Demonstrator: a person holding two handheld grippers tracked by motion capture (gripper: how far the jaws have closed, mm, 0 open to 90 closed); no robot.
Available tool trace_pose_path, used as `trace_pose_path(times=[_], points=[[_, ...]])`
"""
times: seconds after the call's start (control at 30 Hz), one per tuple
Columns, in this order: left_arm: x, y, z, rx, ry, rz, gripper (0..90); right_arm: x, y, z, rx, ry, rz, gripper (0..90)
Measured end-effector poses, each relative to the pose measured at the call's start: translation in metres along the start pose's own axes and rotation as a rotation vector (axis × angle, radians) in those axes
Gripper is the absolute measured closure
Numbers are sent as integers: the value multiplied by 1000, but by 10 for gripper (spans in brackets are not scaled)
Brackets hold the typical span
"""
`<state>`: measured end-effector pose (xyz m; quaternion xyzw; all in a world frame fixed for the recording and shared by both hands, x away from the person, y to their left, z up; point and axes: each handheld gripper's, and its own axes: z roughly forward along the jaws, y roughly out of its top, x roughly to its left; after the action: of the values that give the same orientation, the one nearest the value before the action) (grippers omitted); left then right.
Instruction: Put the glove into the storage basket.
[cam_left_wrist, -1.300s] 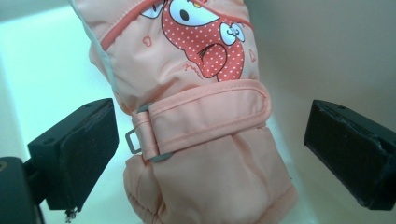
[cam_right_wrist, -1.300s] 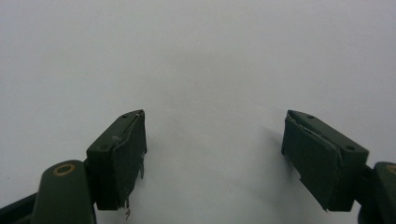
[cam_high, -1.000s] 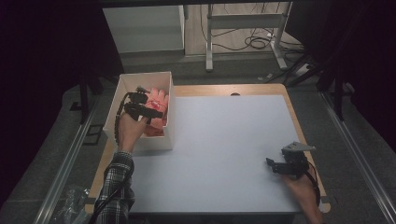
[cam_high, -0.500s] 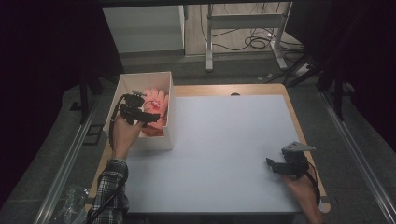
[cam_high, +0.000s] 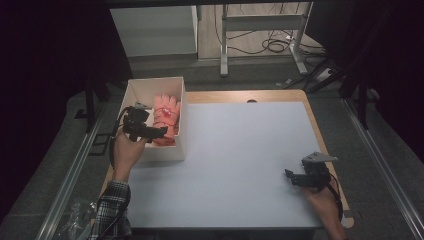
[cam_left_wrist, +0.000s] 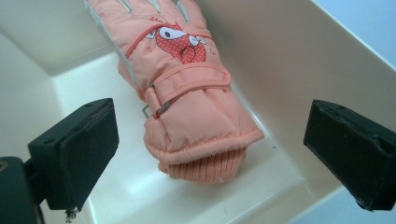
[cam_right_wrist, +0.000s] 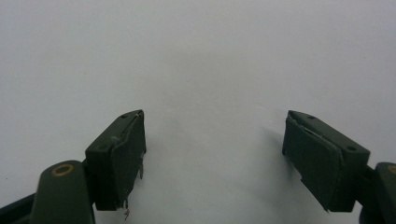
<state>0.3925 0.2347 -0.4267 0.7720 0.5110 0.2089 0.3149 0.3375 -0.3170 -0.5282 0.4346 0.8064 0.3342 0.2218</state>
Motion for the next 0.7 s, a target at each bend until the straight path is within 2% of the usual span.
trace_pose_path(times=[0.7], points=[[-4, -21, -23, -41, -15, 9, 36, 0, 0, 0, -1, -1, -1, 215]])
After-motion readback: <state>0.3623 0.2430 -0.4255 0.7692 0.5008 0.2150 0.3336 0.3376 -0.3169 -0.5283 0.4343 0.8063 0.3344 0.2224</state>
